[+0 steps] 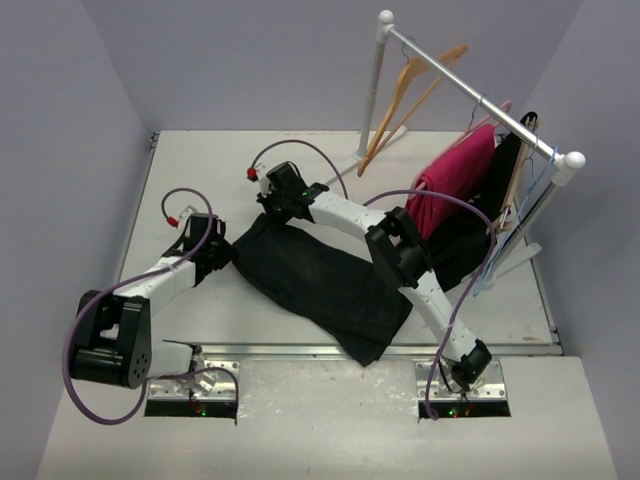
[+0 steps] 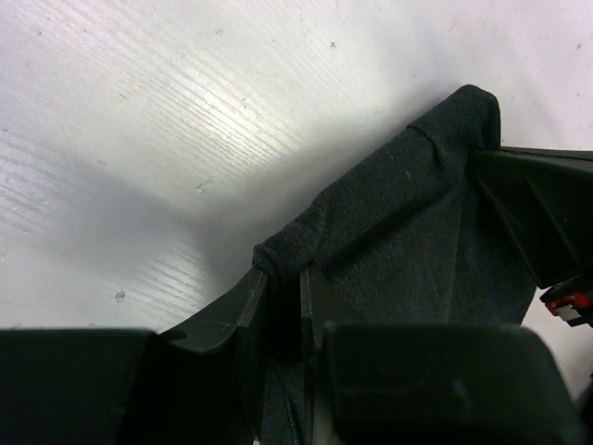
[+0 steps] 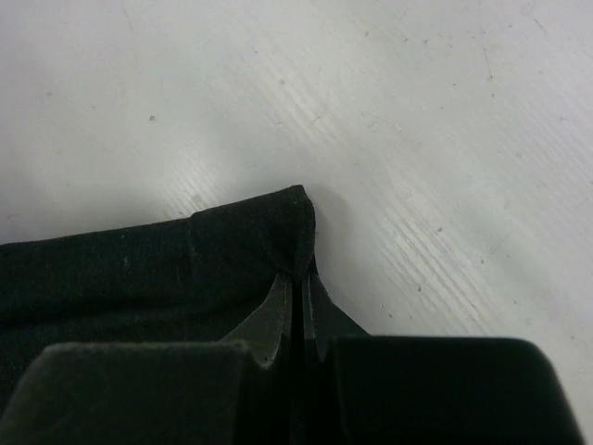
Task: Place the trousers on the hanger
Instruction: Fold the trousers at the center of the board, then pick up the hanger from the clothesline.
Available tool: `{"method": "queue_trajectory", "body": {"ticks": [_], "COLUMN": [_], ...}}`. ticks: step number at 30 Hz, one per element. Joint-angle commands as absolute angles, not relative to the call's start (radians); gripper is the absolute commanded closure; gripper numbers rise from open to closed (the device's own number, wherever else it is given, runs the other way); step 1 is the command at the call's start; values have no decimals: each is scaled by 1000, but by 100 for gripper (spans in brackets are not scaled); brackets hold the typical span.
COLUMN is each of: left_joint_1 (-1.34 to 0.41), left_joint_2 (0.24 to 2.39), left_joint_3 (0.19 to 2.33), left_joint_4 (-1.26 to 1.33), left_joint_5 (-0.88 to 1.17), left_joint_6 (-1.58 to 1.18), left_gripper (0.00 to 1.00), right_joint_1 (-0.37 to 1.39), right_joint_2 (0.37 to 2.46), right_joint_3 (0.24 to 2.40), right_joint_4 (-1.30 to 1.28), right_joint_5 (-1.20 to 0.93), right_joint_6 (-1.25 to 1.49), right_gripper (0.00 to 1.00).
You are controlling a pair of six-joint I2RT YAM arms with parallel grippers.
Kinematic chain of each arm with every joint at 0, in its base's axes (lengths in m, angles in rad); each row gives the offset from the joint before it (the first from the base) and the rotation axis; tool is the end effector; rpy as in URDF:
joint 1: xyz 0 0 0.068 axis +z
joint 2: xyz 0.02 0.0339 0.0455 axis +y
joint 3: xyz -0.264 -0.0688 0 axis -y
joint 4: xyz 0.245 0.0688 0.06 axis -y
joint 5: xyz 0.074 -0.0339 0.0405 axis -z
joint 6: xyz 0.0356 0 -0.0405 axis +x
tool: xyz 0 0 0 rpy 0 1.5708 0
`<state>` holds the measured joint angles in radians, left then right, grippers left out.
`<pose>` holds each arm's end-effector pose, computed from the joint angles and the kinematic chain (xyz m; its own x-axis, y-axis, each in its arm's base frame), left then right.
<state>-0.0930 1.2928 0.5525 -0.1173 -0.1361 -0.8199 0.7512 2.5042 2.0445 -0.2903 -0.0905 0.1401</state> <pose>0.2398 -0.0175 0.1638 -0.5164 -0.6793 -0.5214 -0.5480 0.7300 -0.4083 0.4059 0.3835 0.1411 -0.5950 -0.3653 -0.7159 -0.6514 0.7410 0.1632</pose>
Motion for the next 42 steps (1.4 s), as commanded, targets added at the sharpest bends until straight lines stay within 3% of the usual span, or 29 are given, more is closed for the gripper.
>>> {"method": "queue_trajectory", "body": {"ticks": [1,4,5,7,8,9,11,12,14,17,20,24,32,42], "left_joint_1": [-89,-89,-89,-89,-89,-89,-89,-89,-89,-89,-93,-97,-98,-97], "left_joint_2": [1282,1301,1304,1310,1309,1306,1299,1291,1273,1224,1184,1102,1033,1024], "left_joint_3": [515,509,507,507,508,510,517,519,531,553,609,676,856,934], "left_joint_4": [-187,-180,-173,-156,-153,-151,-153,-160,-174,-214,-273,-311,-385,-429], "left_joint_5": [-223,-237,-236,-232,-231,-230,-230,-231,-241,-255,-288,-289,-172,-146], "left_joint_6": [-820,-832,-832,-828,-827,-827,-828,-829,-829,-801,-777,-746,-651,-599], "left_gripper": [100,100,100,87,85,75,65,55,15,0,0,0,0,0], "right_joint_1": [672,672,672,673,673,673,673,674,675,678,690,720,780,874], "right_joint_2": [2451,2460,2456,2434,2423,2409,2391,2375,2331,2269,2180,2019,1740,1712], "right_joint_3": [2077,2088,2085,2054,2057,2067,2076,2078,2085,2079,2032,1855,1510,1515], "right_joint_4": [-289,-313,-317,-309,-314,-325,-336,-343,-368,-408,-453,-465,-433,-494], "right_joint_5": [90,93,83,39,30,20,9,11,23,31,22,32,-67,-203], "right_joint_6": [118,126,130,147,151,164,167,165,159,153,157,216,410,404], "right_gripper": [100,100,93,63,62,61,58,56,52,48,43,2,1,1]}}
